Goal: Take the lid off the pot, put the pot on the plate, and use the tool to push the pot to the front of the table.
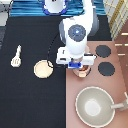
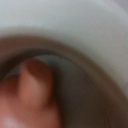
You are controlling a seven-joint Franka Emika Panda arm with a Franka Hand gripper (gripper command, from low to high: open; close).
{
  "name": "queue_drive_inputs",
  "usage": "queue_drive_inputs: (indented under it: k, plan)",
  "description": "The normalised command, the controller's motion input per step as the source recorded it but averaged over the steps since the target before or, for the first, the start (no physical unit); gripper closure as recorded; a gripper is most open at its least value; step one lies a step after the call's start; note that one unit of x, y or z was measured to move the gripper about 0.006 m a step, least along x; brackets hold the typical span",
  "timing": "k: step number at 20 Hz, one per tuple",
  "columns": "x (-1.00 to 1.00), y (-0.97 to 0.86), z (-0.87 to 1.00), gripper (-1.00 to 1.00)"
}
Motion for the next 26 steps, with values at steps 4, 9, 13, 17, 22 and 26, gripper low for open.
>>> queue_drive_inputs:
  k: [4,9,13,17,22,26]
  plan:
    - [-0.67,-0.37,0.83,1.0]
    - [-0.63,-0.37,0.67,1.0]
    - [-0.43,-0.56,0.45,1.0]
    - [-0.33,-0.74,0.21,1.0]
    - [-0.27,-0.84,0.18,1.0]
    - [-0.15,-0.86,0.38,1.0]
